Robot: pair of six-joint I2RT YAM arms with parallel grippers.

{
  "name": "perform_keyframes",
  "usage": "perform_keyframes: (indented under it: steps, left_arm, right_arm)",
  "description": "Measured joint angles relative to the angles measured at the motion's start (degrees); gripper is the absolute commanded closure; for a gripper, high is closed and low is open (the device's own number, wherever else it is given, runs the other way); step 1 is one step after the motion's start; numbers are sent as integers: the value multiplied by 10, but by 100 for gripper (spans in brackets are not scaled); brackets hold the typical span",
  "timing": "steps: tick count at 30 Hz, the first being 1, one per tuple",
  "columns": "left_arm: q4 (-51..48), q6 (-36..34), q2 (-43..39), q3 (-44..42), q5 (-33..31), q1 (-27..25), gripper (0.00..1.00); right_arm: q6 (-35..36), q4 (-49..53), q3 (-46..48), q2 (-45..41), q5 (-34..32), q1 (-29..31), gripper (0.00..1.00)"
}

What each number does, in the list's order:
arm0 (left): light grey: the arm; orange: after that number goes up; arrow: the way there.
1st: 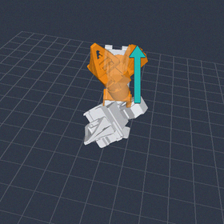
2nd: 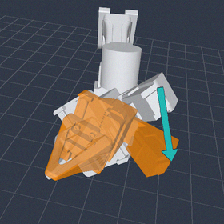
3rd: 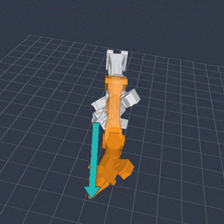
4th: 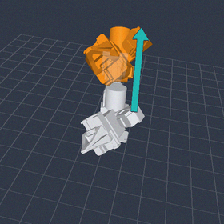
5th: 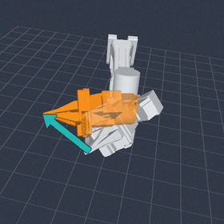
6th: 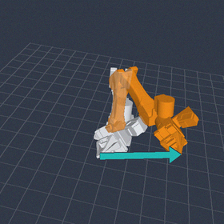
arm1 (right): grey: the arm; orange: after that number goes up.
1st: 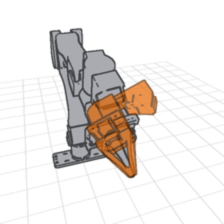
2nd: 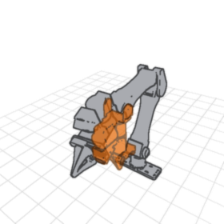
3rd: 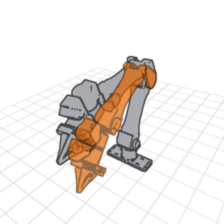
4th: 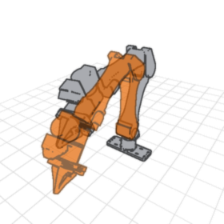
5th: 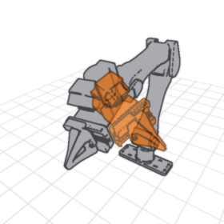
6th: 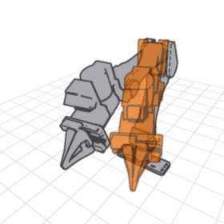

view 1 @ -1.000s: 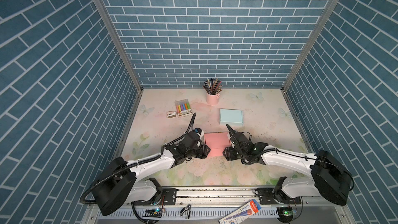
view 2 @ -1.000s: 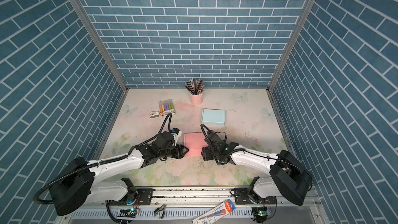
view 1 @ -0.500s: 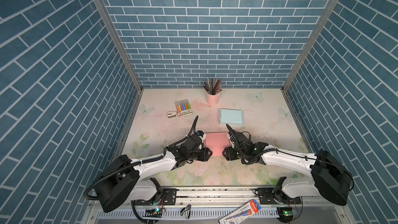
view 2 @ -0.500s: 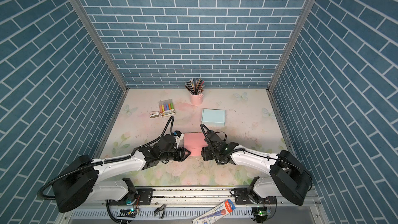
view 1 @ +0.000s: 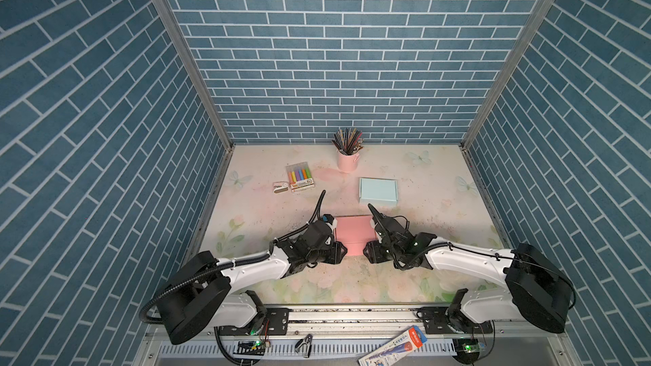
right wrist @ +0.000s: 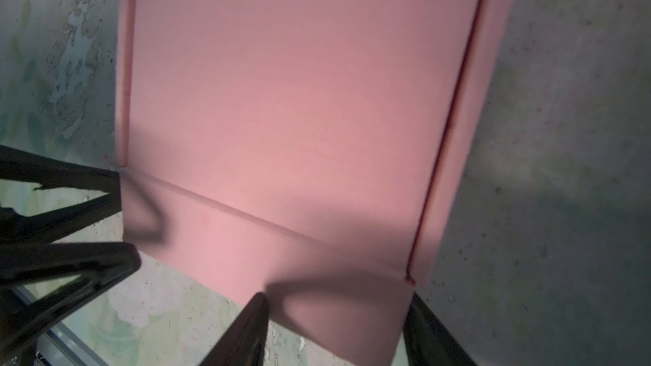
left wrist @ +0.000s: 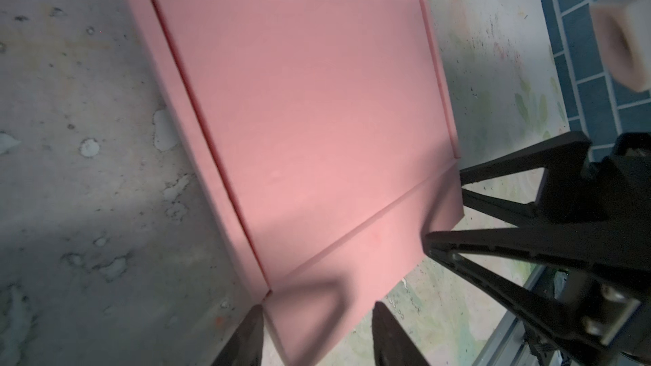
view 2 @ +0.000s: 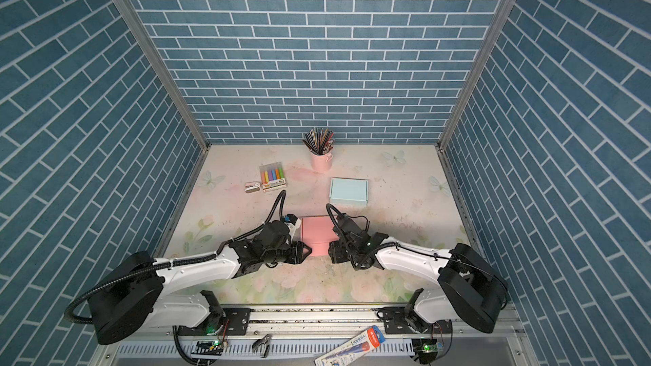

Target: Fold the paper box

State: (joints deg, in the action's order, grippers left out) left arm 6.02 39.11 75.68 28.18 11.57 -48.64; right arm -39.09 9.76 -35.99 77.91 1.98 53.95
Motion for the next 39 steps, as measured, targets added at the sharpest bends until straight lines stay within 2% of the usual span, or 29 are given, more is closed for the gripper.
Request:
perform_keyframes:
  steps: [17, 31, 39]
  left_arm:
    - [35, 0, 19, -12, -17, 0, 55]
    - [31, -16, -14, -18, -12, 10, 48]
    - [5, -36, -34, -17, -5, 39, 43]
  right_arm:
    - [1, -13, -1, 19, -15, 1, 40]
    - [4, -12, -18, 30, -34, 0, 40]
    - [6, -13, -18, 32, -33, -3, 40]
